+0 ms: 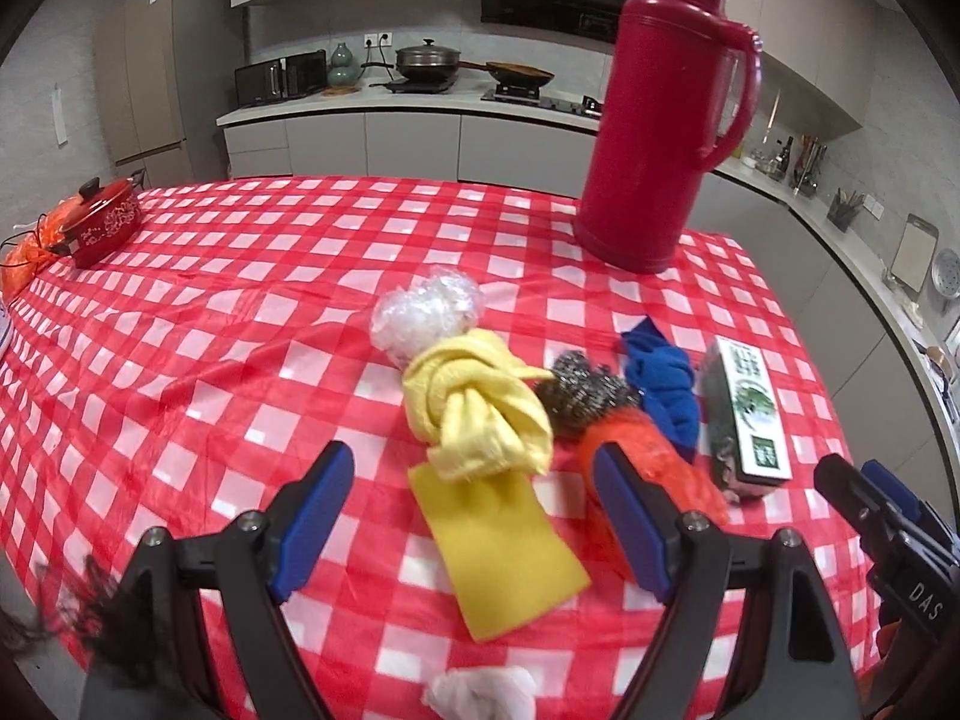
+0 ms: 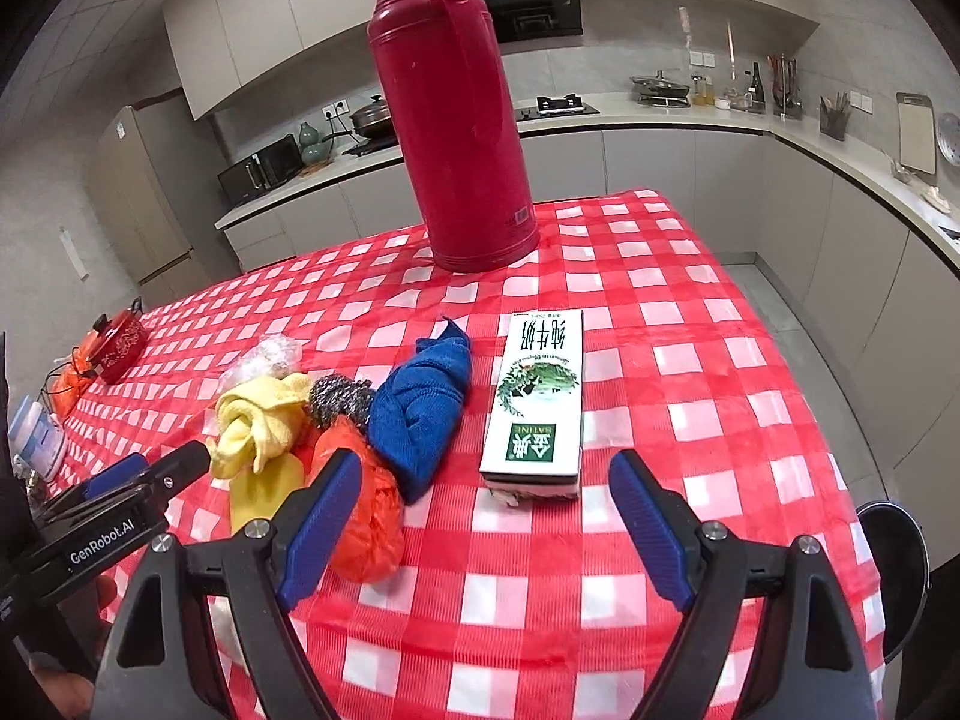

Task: Collect trash
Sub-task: 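Grasp the yellow cloth with the left gripper while the right grasps the green-printed milk carton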

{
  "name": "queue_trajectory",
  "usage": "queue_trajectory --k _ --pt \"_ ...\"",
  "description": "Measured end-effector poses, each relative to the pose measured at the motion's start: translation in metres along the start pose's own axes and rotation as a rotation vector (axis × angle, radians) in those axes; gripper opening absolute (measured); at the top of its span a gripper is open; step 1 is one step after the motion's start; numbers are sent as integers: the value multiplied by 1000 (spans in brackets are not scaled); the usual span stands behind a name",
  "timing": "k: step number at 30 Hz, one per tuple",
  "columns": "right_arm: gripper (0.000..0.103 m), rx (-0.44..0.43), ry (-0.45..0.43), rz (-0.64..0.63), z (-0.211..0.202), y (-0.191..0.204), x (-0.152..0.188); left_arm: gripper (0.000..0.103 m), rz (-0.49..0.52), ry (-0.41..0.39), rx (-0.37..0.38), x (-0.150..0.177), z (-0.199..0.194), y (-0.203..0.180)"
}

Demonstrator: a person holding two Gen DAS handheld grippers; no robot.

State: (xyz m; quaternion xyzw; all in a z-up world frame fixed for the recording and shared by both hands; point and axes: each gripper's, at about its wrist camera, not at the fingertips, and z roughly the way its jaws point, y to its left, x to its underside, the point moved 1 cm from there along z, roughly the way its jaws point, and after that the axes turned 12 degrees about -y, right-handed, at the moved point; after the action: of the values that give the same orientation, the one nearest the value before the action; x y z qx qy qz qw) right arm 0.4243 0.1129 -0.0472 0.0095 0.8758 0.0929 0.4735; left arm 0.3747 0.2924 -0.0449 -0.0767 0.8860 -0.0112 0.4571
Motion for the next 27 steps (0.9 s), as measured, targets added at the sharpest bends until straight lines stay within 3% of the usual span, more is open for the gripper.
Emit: queue_trajectory --k 8,16,19,21,24,27 --pt "86 65 30 14 46 -11 -1 83 8 24 -10 -5 42 8" --pt "86 115 65 15 85 -20 1 83 1 75 41 -2 77 8" --pt "86 122 89 23 96 -24 5 70 -15 84 67 -1 81 9" --pt "86 130 105 29 104 -27 8 49 -18 93 74 0 83 10" --pt "84 125 122 45 110 -31 11 43 -21 84 82 0 84 10" --pt "63 100 138 43 116 -30 14 38 -32 74 94 -1 80 11"
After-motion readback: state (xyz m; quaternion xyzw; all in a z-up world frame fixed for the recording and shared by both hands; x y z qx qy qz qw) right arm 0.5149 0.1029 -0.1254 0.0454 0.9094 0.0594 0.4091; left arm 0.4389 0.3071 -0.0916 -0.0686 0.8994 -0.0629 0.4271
